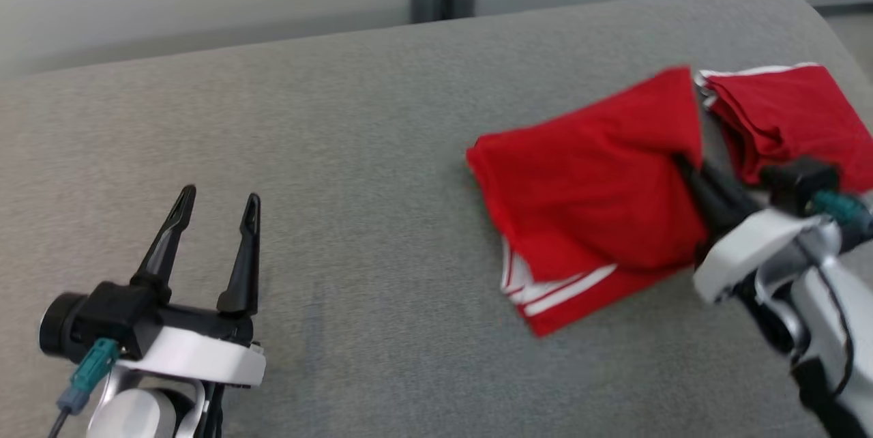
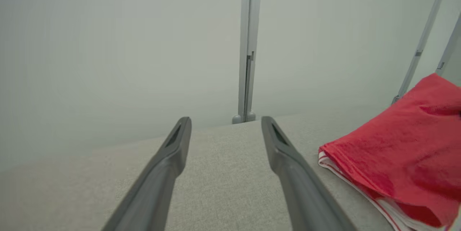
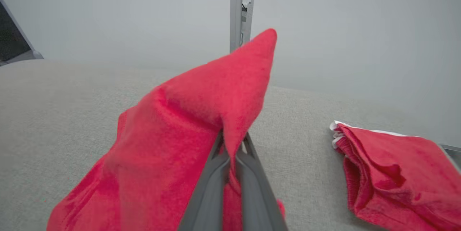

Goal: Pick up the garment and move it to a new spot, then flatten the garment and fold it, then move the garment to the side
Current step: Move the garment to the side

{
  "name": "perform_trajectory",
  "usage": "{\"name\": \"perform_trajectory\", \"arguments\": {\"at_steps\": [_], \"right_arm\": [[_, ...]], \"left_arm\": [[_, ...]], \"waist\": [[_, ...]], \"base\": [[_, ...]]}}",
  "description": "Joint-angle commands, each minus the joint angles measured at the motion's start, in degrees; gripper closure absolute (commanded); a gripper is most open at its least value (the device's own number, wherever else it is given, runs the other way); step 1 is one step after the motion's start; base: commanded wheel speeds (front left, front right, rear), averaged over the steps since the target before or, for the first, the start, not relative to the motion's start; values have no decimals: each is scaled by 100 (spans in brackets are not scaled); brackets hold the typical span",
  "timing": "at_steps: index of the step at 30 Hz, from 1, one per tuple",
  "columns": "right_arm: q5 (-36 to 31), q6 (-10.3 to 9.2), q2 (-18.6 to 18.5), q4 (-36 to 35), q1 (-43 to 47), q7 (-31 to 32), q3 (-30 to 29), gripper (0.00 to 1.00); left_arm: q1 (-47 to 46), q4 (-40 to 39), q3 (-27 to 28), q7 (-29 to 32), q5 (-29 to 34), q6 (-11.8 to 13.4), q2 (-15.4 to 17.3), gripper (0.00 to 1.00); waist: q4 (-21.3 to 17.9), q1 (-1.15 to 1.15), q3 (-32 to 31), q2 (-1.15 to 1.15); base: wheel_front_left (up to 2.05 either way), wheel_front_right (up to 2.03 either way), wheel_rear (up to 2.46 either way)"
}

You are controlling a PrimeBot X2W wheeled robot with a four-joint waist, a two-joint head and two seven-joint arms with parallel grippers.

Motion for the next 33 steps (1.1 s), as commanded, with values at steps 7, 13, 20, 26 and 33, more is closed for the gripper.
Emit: {"name": "perform_trajectory", "arguments": {"at_steps": [7,13,20,26,33], "right_arm": [[442,-3,-606,817,-1196,-128,272,100],[750,-3,-1630,1243,-1692,-259,377,100],[1054,-3,-2476,1788,-2243,-421,-18,100],[891,-3,-2612,2327,-2443,-547,-60,100],[726,-3,-2337,3026,-2569,-865,-371,0]], "left_arm": [[-575,-217,-221,232,194,-163,122,0],[-984,-210,-391,282,268,-285,74,0],[-1498,-401,-455,341,402,-395,188,0],[-1749,-514,-543,382,512,-460,244,0],[-1828,-573,-588,432,548,-452,286,0]], "waist": [[-401,0,732,0],[-189,0,1047,0],[-40,0,1729,0],[34,0,2051,0],[-19,0,2178,0]], "base": [[0,0,0],[0,0,0],[0,0,0],[0,0,0],[0,0,0]]}}
